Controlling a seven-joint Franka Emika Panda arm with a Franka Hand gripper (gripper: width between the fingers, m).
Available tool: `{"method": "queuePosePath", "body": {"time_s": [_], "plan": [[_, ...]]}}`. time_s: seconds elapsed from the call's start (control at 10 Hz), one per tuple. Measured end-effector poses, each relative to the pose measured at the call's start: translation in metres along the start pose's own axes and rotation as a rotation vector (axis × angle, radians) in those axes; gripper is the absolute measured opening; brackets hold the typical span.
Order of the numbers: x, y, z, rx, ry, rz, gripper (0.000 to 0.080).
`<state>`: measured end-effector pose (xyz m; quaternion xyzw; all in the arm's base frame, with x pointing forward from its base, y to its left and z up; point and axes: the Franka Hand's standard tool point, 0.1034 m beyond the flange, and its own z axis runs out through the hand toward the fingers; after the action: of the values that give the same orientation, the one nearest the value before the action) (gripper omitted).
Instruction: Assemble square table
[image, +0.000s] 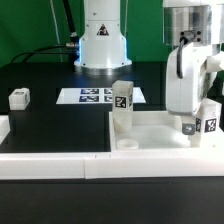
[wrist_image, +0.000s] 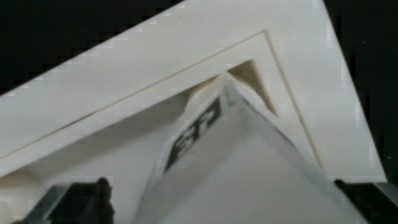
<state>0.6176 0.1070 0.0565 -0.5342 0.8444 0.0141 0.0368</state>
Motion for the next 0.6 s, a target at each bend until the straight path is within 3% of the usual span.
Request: {"method": "queuePosePath", "body": {"time_s": [0.2,0.4,0.6], "plan": [[-0.004,-0.002,-0.005,0.005,-0.001,-0.201,0.0641],[-0.010,-0.003,-0.014,0.017,0.000,-0.675,0.0649],[-0.007,-0.003,-0.012,0.015,0.006,-0.730,0.0649]]}}
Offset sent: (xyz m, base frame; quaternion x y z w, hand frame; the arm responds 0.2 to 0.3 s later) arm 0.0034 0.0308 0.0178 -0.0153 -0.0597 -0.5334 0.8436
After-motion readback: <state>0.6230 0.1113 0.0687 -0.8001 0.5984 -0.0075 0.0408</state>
